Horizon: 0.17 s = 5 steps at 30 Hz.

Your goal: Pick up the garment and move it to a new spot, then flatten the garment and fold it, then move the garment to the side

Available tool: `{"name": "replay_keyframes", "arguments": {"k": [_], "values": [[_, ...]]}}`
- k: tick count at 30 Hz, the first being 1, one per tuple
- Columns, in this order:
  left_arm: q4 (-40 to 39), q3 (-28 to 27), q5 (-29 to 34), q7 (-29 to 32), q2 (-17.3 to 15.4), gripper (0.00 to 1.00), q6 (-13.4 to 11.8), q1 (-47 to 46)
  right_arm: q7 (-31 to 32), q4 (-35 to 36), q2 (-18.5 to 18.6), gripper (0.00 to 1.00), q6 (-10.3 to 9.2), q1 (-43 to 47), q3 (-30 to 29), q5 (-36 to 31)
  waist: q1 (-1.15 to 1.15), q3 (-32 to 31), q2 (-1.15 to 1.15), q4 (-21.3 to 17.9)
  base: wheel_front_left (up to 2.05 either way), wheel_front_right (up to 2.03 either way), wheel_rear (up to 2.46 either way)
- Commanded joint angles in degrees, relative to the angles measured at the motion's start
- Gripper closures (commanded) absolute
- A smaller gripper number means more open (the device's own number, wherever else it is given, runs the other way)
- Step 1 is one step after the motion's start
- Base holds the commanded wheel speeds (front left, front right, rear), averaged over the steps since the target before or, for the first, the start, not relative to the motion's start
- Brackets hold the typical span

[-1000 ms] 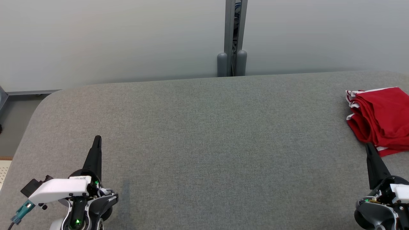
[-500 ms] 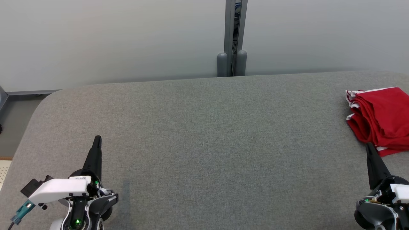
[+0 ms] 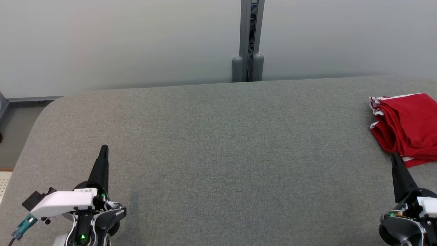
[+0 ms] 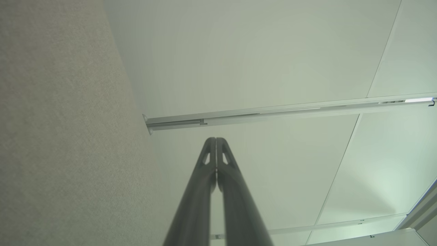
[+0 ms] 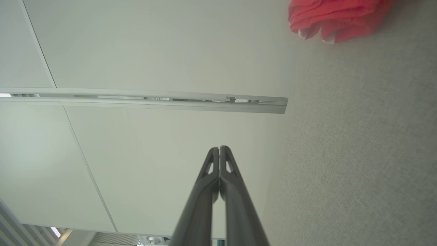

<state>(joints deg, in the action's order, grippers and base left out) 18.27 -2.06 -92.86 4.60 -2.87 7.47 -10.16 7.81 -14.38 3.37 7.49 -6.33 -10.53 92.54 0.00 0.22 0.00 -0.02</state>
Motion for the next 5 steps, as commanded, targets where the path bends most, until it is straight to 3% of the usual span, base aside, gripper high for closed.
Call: {"name": "replay_keyframes", "arguments": {"k": [1,5], "values": [[0.04,-0.27,0.25,0.19,-0.12,1.0,0.22,-0.92,0.41,-0.19,0.06,1.0,0.0,-0.34,-0.15,-0.29,0.0,0.0,0.0,0.0,0.0,0.0,0.0],[0.04,-0.27,0.26,0.2,-0.13,1.0,0.22,-0.92,0.46,-0.19,0.04,1.0,0.0,-0.35,-0.18,-0.3,0.0,0.0,0.0,0.0,0.0,0.0,0.0]]}}
